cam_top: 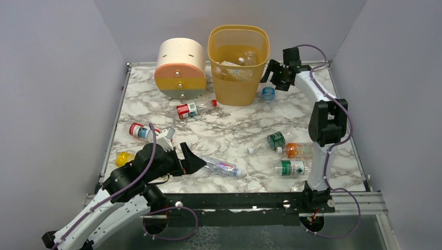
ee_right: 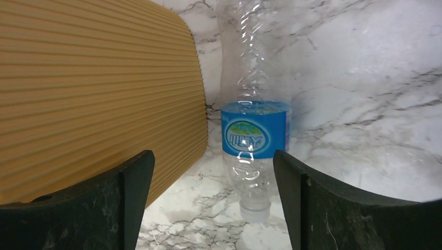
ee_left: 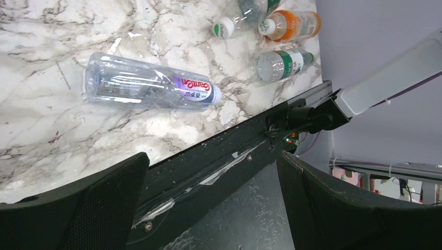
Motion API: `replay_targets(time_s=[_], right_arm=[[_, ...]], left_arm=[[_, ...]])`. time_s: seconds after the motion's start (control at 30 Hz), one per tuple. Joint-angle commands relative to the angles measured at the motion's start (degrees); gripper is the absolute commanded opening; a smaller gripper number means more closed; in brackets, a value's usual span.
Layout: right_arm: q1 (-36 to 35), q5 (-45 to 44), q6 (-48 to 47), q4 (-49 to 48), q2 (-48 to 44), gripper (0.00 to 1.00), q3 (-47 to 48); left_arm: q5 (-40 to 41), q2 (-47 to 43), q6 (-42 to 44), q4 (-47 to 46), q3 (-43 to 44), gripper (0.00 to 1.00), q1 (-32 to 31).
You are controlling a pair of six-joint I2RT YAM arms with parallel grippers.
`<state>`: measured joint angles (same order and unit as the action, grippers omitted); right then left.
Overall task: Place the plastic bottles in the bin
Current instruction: Pick up the plastic bottle at the center of the board.
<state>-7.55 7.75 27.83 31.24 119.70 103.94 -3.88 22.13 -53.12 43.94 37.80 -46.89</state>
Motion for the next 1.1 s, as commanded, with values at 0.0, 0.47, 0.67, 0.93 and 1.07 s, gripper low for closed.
replay_targets(time_s=[0.0, 0.47, 0.67, 0.93, 1.07], right_arm=[[-1.3, -2.7, 0.2, -0.5, 4.7, 0.84, 3.2], [-1.5, -5.3, -0.4, -0.4, 10.3, 0.83, 2.4], [-1.5, -4.2, -0.5, 0.2, 12.9, 0.7, 4.4], [-1.4, -7.1, -1.3, -0.4, 4.6, 0.53, -0.7], [-1.4, -9.5, -2.4, -0.2, -4.1, 0.53, -3.6]], left_arm=[[1.9, -0.2, -0.3, 2.7, 1.5, 0.99, -0.2], [2.4, 1.6, -0.1, 2.6, 1.8, 0.99, -0.2], [2.6, 2.1, -0.2, 2.4, 2.2, 0.99, -0.2], [2.5, 2.8, -0.4, 1.8, 2.1, 0.99, -0.2], [2.1, 3.5, -0.3, 1.1, 1.9, 0.99, -0.2]])
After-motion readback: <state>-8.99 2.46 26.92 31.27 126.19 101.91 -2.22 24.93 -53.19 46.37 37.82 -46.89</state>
